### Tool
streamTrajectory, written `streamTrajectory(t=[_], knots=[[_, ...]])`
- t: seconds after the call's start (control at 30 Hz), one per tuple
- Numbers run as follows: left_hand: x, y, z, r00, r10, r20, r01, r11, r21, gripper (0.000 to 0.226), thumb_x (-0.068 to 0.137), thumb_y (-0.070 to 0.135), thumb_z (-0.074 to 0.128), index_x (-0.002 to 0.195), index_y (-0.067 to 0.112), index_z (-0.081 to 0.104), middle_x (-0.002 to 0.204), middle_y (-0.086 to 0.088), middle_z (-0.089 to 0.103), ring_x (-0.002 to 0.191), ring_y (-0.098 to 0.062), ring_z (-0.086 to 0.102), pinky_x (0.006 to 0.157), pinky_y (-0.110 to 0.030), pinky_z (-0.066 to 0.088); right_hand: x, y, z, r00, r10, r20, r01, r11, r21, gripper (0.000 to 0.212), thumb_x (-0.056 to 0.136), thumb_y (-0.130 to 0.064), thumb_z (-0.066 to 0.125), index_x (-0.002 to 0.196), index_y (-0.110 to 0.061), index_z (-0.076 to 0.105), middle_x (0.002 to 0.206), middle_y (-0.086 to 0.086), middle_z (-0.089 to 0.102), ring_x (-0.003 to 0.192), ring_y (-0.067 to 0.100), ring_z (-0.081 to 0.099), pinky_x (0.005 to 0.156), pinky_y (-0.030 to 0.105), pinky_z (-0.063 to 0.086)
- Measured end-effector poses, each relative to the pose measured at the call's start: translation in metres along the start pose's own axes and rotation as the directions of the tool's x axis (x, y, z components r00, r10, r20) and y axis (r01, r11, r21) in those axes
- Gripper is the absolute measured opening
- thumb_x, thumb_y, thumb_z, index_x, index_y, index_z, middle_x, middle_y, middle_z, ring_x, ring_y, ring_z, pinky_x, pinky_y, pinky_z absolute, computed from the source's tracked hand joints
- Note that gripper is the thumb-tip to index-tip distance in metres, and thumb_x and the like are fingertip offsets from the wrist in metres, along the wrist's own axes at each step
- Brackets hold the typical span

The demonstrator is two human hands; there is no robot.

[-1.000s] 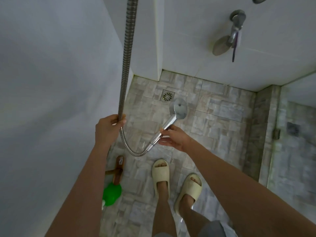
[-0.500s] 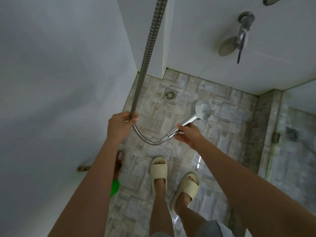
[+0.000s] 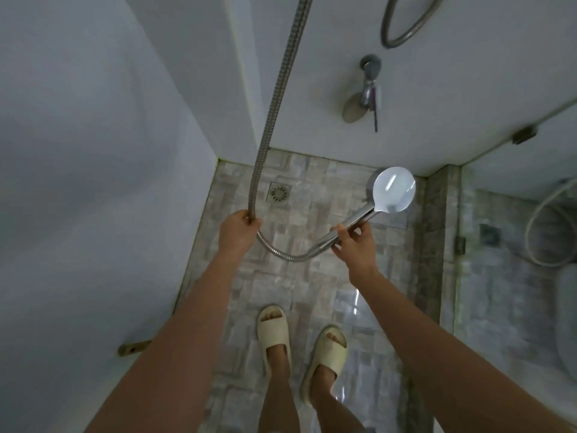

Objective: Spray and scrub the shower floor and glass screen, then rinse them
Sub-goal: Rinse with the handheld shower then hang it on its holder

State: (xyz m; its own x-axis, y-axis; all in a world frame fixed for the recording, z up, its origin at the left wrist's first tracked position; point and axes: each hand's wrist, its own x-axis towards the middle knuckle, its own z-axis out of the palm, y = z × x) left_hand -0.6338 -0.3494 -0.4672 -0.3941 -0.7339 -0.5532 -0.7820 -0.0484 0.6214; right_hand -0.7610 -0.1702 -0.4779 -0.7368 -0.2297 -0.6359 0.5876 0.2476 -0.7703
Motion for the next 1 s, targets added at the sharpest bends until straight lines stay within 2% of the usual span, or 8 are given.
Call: streamTrajectory(t=[0.1, 0.17, 0.33, 0.47, 0.57, 0.67, 0.8, 1.0], knots=[[-0.016, 0.042, -0.003, 0.999, -0.047, -0.005, 0.047, 0.998, -0.036, 0.059, 0.098, 0.024, 0.058, 0.147, -0.002, 0.039, 0.132, -0.017, 0.061, 0.127, -0.028, 0.054, 0.096, -0.026, 0.04, -0.02, -0.032, -0.015, 0.999, -0.025, 0.027, 0.024, 0.999, 0.034, 0.011, 0.096, -0.013, 0.057, 0.102, -0.014, 0.047, 0.106, 0.014, 0.065, 0.098, 0.026, 0.066, 0.076, 0.032, 0.057], [-0.03, 0.075, -0.01, 1.0, -0.023, -0.011, 0.023, 0.999, -0.035, 0.059, 0.098, 0.024, 0.058, 0.148, -0.001, 0.038, 0.133, -0.016, 0.061, 0.129, -0.029, 0.053, 0.1, -0.027, 0.039, -0.035, -0.057, -0.023, 0.999, -0.042, 0.024, 0.04, 0.997, 0.059, 0.01, 0.095, -0.015, 0.058, 0.099, -0.018, 0.05, 0.107, 0.014, 0.066, 0.099, 0.026, 0.066, 0.077, 0.033, 0.057], [-0.068, 0.172, -0.04, 0.988, 0.151, 0.013, -0.15, 0.987, -0.059, 0.035, 0.096, 0.021, 0.058, 0.127, 0.006, 0.063, 0.122, -0.013, 0.069, 0.108, -0.026, 0.065, 0.085, -0.026, 0.047, -0.082, -0.139, -0.037, 0.991, -0.133, 0.015, 0.131, 0.987, 0.093, 0.012, 0.094, -0.015, 0.06, 0.097, -0.023, 0.052, 0.102, 0.012, 0.067, 0.091, 0.022, 0.067, 0.071, 0.03, 0.055], [-0.091, 0.245, -0.065, 0.966, 0.253, 0.054, -0.242, 0.958, -0.156, 0.032, 0.095, 0.022, 0.06, 0.124, 0.01, 0.066, 0.114, 0.0, 0.069, 0.105, -0.018, 0.066, 0.101, -0.031, 0.049, -0.112, -0.203, -0.047, 0.976, -0.219, -0.01, 0.219, 0.973, 0.078, 0.012, 0.094, -0.012, 0.059, 0.1, -0.02, 0.053, 0.094, 0.011, 0.069, 0.084, 0.019, 0.067, 0.07, 0.033, 0.055], [-0.104, 0.302, -0.08, 0.94, 0.338, 0.055, -0.314, 0.914, -0.256, 0.017, 0.093, 0.019, 0.061, 0.107, 0.015, 0.07, 0.1, -0.005, 0.073, 0.097, -0.025, 0.072, 0.096, -0.041, 0.054, -0.135, -0.254, -0.055, 0.949, -0.312, -0.045, 0.314, 0.948, 0.046, 0.017, 0.093, -0.009, 0.059, 0.088, -0.023, 0.051, 0.088, 0.009, 0.066, 0.076, 0.018, 0.062, 0.066, 0.034, 0.051], [-0.127, 0.367, -0.095, 0.893, 0.445, 0.057, -0.398, 0.845, -0.357, 0.012, 0.094, 0.02, 0.061, 0.101, 0.016, 0.07, 0.104, -0.01, 0.075, 0.095, -0.024, 0.072, 0.093, -0.039, 0.055, -0.159, -0.309, -0.07, 0.915, -0.397, -0.068, 0.401, 0.915, 0.05, 0.017, 0.093, -0.01, 0.059, 0.085, -0.02, 0.048, 0.086, 0.01, 0.067, 0.076, 0.022, 0.063, 0.066, 0.036, 0.049], [-0.144, 0.434, -0.101, 0.856, 0.511, 0.077, -0.43, 0.788, -0.44, 0.019, 0.096, 0.021, 0.06, 0.108, 0.01, 0.069, 0.106, -0.008, 0.074, 0.081, -0.016, 0.071, 0.072, -0.022, 0.053, -0.177, -0.363, -0.088, 0.879, -0.471, -0.073, 0.472, 0.881, 0.004, 0.011, 0.094, -0.014, 0.059, 0.089, -0.016, 0.05, 0.088, 0.007, 0.071, 0.085, 0.022, 0.068, 0.072, 0.042, 0.055], [-0.15, 0.535, -0.104, 0.896, 0.422, 0.139, -0.256, 0.746, -0.614, 0.022, 0.098, 0.029, 0.057, 0.08, 0.016, 0.061, 0.086, -0.002, 0.063, 0.079, -0.022, 0.067, 0.076, -0.031, 0.053, -0.194, -0.45, -0.12, 0.817, -0.576, -0.032, 0.576, 0.817, -0.017, 0.017, 0.095, -0.017, 0.058, 0.102, -0.003, 0.051, 0.09, 0.01, 0.071, 0.084, 0.012, 0.069, 0.075, 0.042, 0.057]])
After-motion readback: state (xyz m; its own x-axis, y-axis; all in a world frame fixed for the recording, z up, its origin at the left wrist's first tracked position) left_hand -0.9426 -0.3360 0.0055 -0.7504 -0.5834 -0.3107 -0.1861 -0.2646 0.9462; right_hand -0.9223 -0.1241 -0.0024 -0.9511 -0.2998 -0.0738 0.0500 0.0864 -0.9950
